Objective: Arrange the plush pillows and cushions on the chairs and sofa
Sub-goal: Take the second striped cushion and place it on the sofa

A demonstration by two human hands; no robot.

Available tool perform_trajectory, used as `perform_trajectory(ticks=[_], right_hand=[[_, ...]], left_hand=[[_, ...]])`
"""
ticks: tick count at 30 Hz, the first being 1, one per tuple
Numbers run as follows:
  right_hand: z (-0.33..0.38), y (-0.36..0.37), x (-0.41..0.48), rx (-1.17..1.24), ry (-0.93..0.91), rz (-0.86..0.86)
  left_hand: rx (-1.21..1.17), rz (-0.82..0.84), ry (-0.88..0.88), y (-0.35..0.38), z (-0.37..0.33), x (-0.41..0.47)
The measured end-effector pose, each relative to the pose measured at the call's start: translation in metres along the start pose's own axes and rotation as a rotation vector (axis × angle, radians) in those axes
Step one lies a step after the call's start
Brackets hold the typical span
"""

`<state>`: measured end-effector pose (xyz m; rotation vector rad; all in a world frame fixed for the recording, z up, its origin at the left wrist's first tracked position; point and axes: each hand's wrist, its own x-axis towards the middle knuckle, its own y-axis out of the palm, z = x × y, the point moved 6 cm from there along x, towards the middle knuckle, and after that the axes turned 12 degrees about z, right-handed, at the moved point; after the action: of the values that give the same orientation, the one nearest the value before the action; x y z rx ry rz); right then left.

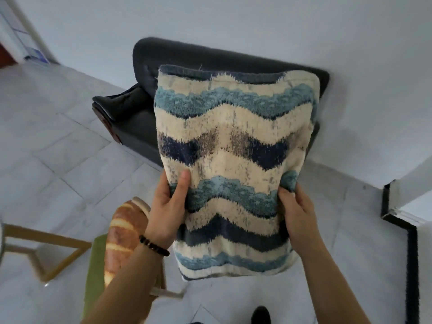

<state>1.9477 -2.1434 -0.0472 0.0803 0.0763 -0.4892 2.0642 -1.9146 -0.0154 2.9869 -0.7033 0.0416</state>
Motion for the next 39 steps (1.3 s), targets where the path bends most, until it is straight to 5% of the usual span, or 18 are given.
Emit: perform_trajectory(ticks=[9,16,22,32,39], right_hand=[[0.016,0.108,0.235,-0.147,-0.063,0.479],[0.013,0.211,0.409,-0.251,-0.158,0.535],[0.034,0.272,0.529,-0.264,-0.177,0.474],[-0.016,0.405,0.739,-0.205,-0.152,0.438],[-0.008,0.501,0.887,-0.194,-0.075,0.435]], left_hand=[[-0.037,-0.501,0.083,-0.093,0.019,0.129],[0.034,-0.688,0.132,-0.191,0.040,0.279],[0.158,-0.641,0.161,-0.252,0.012,0.406],[0.205,-0.650,-0.072,-0.384,0.060,0.621],[0.215,-0.490,-0.170,-0.469,0.065,0.783]])
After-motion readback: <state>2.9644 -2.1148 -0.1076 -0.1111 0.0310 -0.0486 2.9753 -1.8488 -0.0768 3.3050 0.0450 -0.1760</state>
